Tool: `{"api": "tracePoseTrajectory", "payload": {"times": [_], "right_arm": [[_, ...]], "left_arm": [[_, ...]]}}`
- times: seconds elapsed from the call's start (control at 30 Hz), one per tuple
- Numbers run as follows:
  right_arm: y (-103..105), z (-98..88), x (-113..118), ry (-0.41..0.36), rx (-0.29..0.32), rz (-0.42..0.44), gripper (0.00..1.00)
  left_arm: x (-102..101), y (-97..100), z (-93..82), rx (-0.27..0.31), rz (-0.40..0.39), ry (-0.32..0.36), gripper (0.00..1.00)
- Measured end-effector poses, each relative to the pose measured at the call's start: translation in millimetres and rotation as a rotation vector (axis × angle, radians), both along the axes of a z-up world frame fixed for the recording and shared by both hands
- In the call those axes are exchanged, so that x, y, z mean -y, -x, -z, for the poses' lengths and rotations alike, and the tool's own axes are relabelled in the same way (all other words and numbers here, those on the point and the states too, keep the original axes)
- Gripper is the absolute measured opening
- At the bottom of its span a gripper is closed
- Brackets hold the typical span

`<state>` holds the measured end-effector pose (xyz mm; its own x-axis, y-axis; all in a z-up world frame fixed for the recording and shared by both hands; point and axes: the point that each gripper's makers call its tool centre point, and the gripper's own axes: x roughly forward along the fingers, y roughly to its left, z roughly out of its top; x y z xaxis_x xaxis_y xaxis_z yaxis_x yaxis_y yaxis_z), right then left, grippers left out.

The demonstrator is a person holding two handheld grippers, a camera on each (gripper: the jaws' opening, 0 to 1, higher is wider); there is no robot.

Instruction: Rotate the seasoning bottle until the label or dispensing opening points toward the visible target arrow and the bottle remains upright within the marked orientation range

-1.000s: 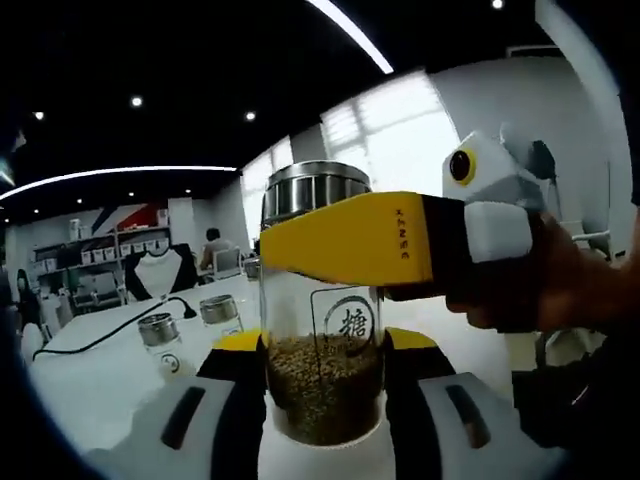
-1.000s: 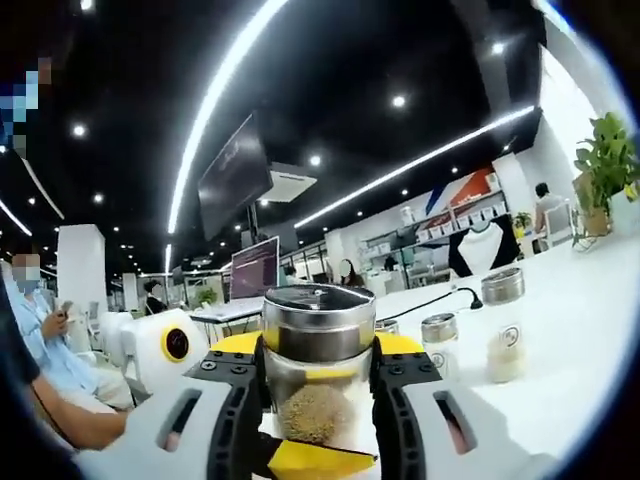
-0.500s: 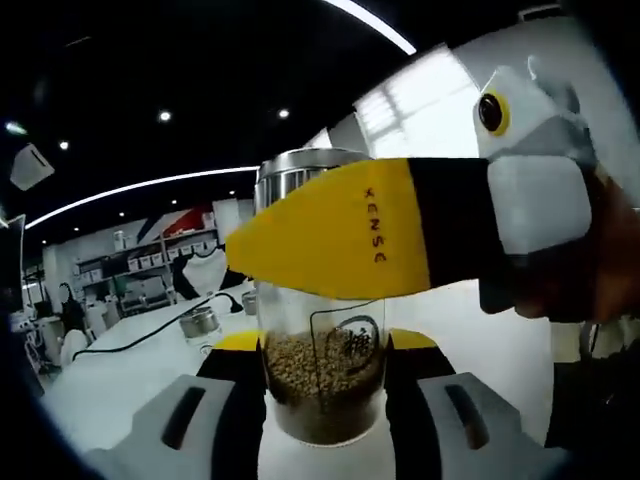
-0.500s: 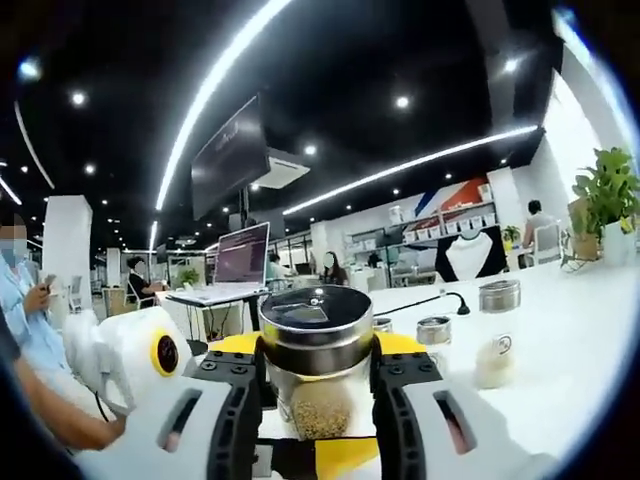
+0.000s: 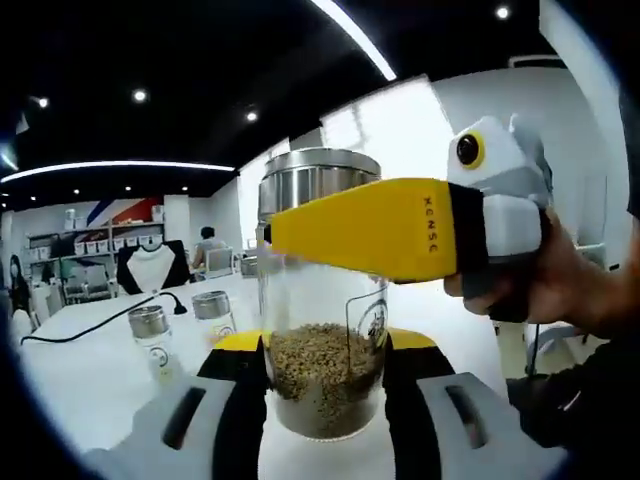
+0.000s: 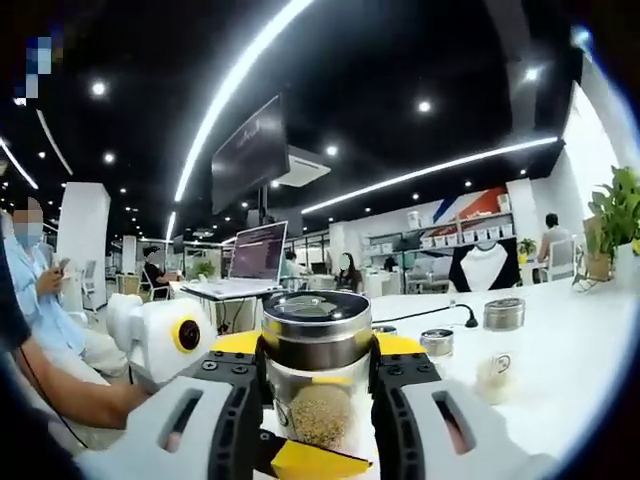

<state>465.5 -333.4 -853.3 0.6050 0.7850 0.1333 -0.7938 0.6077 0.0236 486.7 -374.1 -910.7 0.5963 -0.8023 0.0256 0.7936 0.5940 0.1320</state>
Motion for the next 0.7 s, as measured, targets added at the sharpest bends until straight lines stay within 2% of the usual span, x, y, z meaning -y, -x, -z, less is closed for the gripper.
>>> {"api": "tracePoseTrajectory", "payload": {"times": [0.1, 0.27, 0.43, 0.53, 0.67, 0.7], "right_arm": [[4, -0.1, -1, 0.021, 0.016, -0.030, 0.38], [6, 1.4, -2, 0.010, -0.009, -0.087, 0.38], [8, 5.0, -3, -0.009, -0.019, -0.101, 0.39], [8, -2.4, -6, -0.022, -0.007, -0.074, 0.40], [5, -2.3, -11, 0.041, 0.034, -0.002, 0.40], [4, -1.5, -13, 0.043, 0.028, 0.006, 0.40]], "left_arm": [[3, 3.9, 1.9, 0.000, 0.029, -0.029, 0.47], [2, 6.4, 3.0, 0.002, 0.046, -0.047, 0.47], [0, 5.0, 6.7, 0.003, 0.015, -0.090, 0.47], [-2, 3.4, 0.8, 0.011, -0.020, -0.056, 0.47], [-4, 0.6, -0.2, 0.006, -0.047, -0.038, 0.46], [-5, -0.6, 0.5, 0.009, -0.060, -0.043, 0.46]]}}
